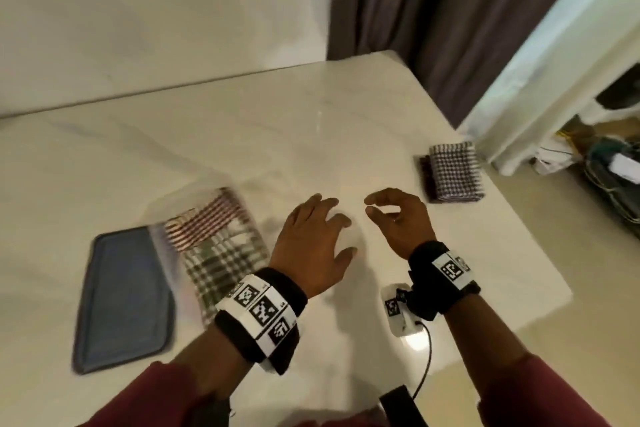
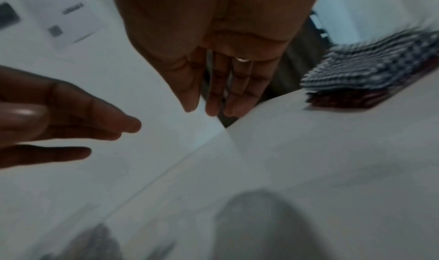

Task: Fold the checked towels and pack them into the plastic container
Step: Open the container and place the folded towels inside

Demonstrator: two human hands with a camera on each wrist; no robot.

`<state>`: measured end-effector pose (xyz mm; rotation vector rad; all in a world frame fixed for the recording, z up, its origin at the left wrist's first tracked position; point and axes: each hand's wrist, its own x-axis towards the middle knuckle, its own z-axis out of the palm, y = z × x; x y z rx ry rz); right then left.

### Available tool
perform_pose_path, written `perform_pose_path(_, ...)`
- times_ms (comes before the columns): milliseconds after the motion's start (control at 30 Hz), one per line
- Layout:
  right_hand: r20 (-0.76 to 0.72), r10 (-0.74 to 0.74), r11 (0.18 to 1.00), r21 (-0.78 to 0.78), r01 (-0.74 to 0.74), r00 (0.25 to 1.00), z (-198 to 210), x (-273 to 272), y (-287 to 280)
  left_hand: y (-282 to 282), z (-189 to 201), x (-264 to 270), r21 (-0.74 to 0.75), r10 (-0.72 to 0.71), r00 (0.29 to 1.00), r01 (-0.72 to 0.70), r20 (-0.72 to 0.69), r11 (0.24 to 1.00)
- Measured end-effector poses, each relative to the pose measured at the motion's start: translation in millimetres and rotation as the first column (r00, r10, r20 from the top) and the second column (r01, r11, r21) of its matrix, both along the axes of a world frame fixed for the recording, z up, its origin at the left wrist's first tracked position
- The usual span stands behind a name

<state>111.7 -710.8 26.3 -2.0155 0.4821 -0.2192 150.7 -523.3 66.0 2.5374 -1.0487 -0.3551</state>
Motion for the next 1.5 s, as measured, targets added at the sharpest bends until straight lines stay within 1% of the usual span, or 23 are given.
perform_pose_path(100, -0.029, -0.155, 0.987, -0.042, 0.154, 0.987, -20.8, -22.0, -62.5, -67.2, -23.4, -1.6, 0.072, -0.054, 0.994, 0.061, -0.094, 0.996)
perform_pose_path(167, -0.044, -0.241, 0.968, -0.087, 0.237, 0.969, -28.7, -24.1, -103.0, -105.5, -45.0, 2.1, 0.21, -0.053, 0.977, 0.097, -0.207, 0.973)
perform_pose_path(267, -0.056, -0.326, 0.928, -0.212, 0.307, 0.944, -33.4, -7.4, -149.9, -133.5, -78.9, 15.4, 0.398, 0.004, 0.949, 0.128, -0.316, 0.908)
perform_pose_path(333, -0.074, -0.378, 0.899, -0.27, 0.346, 0.923, -35.7, 11.1, -175.3, -139.5, -95.1, 19.0, 0.488, 0.05, 0.942, 0.126, -0.332, 0.863)
perform_pose_path(433, -0.286, -0.466, 0.874, -0.298, 0.384, 0.837, -43.9, 34.6, -207.3, -141.7, -106.0, 14.6, 0.549, 0.068, 0.941, 0.134, -0.331, 0.825)
perform_pose_path(500, -0.483, -0.458, 0.889, -0.229, 0.397, 0.746, -51.7, 43.3, -224.1, -142.2, -109.9, 15.6, 0.539, 0.083, 0.929, 0.134, -0.36, 0.832)
perform_pose_path(567, -0.557, -0.403, 0.893, -0.067, 0.445, 0.726, -58.8, 47.8, -231.1, -140.4, -112.4, 17.9, 0.522, 0.1, 0.917, 0.128, -0.387, 0.844)
perform_pose_path(667, -0.51, -0.264, 0.848, 0.281, 0.449, 0.818, -58.5, 50.4, -217.7, -138.5, -111.0, 20.0, 0.488, 0.118, 0.907, 0.106, -0.405, 0.866)
perform_pose_path(733, -0.454, -0.172, 0.829, 0.413, 0.378, 0.874, -51.5, 48.5, -195.6, -138.0, -101.5, 23.3, 0.399, 0.145, 0.88, 0.055, -0.452, 0.915)
perform_pose_path(767, -0.403, -0.133, 0.82, 0.469, 0.329, 0.906, -44.6, 47.6, -182.2, -135.6, -93.6, 27.4, 0.323, 0.201, 0.836, -0.029, -0.511, 0.946)
perform_pose_path(800, -0.349, -0.088, 0.796, 0.539, 0.276, 0.933, -32.9, 46.2, -164.7, -131.1, -80.0, 31.5, 0.226, 0.282, 0.751, -0.179, -0.597, 0.957)
perform_pose_path(833, -0.28, -0.042, 0.745, 0.631, 0.216, 0.959, -22.9, 44.6, -147.9, -123.4, -67.6, 36.6, 0.113, 0.342, 0.634, -0.373, -0.694, 0.921)
perform_pose_path(900, -0.154, 0.057, 0.627, 0.774, 0.084, 0.986, 0.9, 41.1, -117.8, -101.0, -43.1, 43.9, -0.11, 0.271, 0.428, -0.681, -0.862, 0.724)
perform_pose_path(967, -0.032, 0.17, 0.515, 0.855, -0.061, 0.985, 25.3, 43.4, -83.6, -60.5, -17.7, 46.6, -0.2, 0.004, 0.232, -0.846, -0.973, 0.494)
perform_pose_path(1000, 0.026, 0.234, 0.476, 0.868, -0.138, 0.972, 35.2, 46.0, -67.1, -40.3, -4.7, 44.9, -0.203, -0.108, 0.173, -0.89, -0.979, 0.409)
perform_pose_path(1033, 0.072, 0.293, 0.449, 0.87, -0.204, 0.953, 46.1, 48.5, -51.8, -23.1, 2.5, 43.0, -0.217, -0.156, 0.169, -0.899, -0.973, 0.379)
perform_pose_path(1067, 0.104, 0.356, 0.429, 0.865, -0.261, 0.929, 54.8, 53.3, -33.5, -3.4, 10.1, 39.6, -0.236, -0.135, 0.198, -0.892, -0.971, 0.386)
perform_pose_path(1133, 0.15, 0.47, 0.387, 0.85, -0.356, 0.87, 70.3, 60.0, 4.6, 29.7, 20.5, 32.1, -0.269, -0.019, 0.285, -0.879, -0.958, 0.393)
perform_pose_path(1200, 0.194, 0.548, 0.339, 0.838, -0.429, 0.813, 85.4, 65.7, 40.4, 60.6, 24.9, 22.7, -0.356, -0.063, 0.357, -0.869, -0.932, 0.344)
perform_pose_path(1267, 0.231, 0.618, 0.222, 0.865, -0.449, 0.752, 96.3, 71.6, 81.5, 96.9, 35.2, 11.9, -0.357, -0.172, 0.325, -0.909, -0.93, 0.215)
perform_pose_path(1333, 0.286, 0.649, 0.113, 0.88, -0.461, 0.705, 103.1, 74.6, 108.9, 120.5, 42.3, 4.8, -0.331, -0.341, 0.27, -0.934, -0.9, 0.135)
perform_pose_path(1400, 0.29, 0.671, 0.116, 0.868, -0.483, 0.683, 107.2, 80.1, 140.4, 151.7, 43.0, -0.4, -0.338, -0.407, 0.286, -0.939, -0.868, 0.059)
perform_pose_path(1500, 0.227, 0.704, 0.251, 0.806, -0.535, 0.673, 109.7, 88.2, 182.1, 195.0, 36.0, -5.9, -0.333, -0.472, 0.323, -0.941, -0.82, -0.066)
